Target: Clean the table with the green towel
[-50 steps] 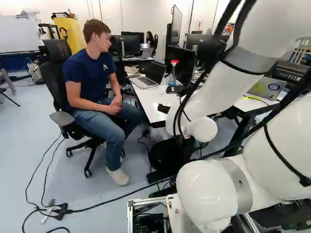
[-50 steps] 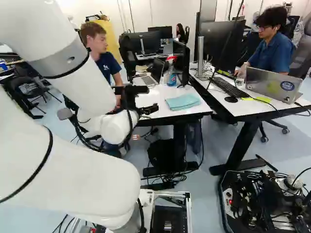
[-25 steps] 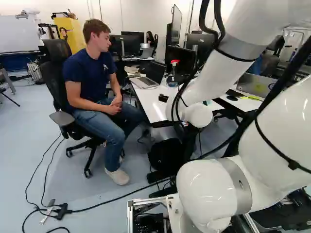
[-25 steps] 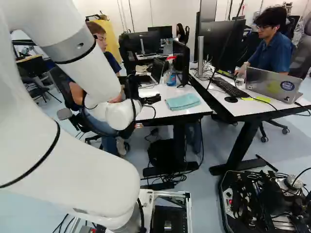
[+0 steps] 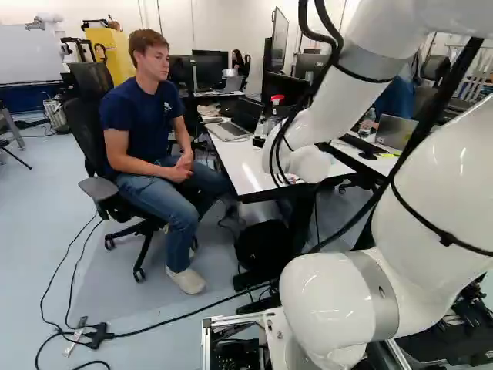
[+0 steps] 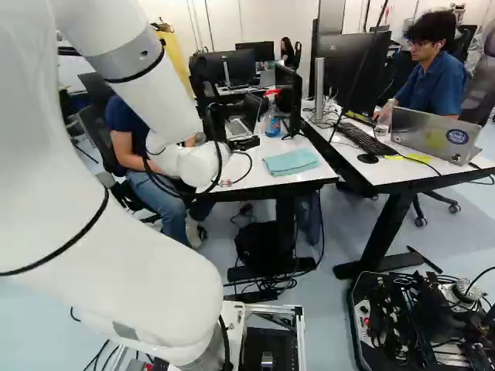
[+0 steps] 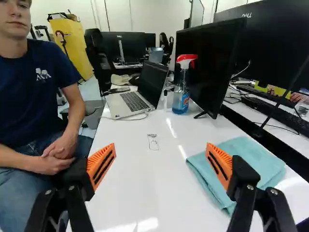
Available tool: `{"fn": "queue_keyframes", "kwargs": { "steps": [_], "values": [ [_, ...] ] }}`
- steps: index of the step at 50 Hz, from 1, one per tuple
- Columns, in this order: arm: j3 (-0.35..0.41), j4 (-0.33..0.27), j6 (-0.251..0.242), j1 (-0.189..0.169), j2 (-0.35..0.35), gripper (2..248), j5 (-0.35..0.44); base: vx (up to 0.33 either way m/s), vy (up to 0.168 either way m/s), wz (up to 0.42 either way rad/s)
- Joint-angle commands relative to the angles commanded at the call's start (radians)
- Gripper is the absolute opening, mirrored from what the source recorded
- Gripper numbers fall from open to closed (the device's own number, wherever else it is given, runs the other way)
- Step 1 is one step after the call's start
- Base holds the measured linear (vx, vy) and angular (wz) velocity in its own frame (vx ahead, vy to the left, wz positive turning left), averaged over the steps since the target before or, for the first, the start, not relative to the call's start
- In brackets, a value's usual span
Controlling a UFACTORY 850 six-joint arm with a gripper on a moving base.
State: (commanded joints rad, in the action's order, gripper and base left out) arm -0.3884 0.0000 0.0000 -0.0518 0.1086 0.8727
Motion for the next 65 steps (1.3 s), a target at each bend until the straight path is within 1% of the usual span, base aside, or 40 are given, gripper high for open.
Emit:
{"fn": "queue_keyframes", "kwargs": {
  "steps": [15, 27, 38, 65],
  "values": [
    [-0.083, 0.000, 0.000, -0.014, -0.048, 247, -0.005, 0.000, 0.000, 0.000],
    [-0.149, 0.000, 0.000, -0.031, -0.087, 247, -0.048, 0.000, 0.000, 0.000],
    [-0.210, 0.000, 0.000, -0.048, -0.122, 247, -0.123, 0.000, 0.000, 0.000],
    [-0.333, 0.000, 0.000, -0.105, -0.180, 247, -0.355, 0.000, 0.000, 0.000]
  ]
}}
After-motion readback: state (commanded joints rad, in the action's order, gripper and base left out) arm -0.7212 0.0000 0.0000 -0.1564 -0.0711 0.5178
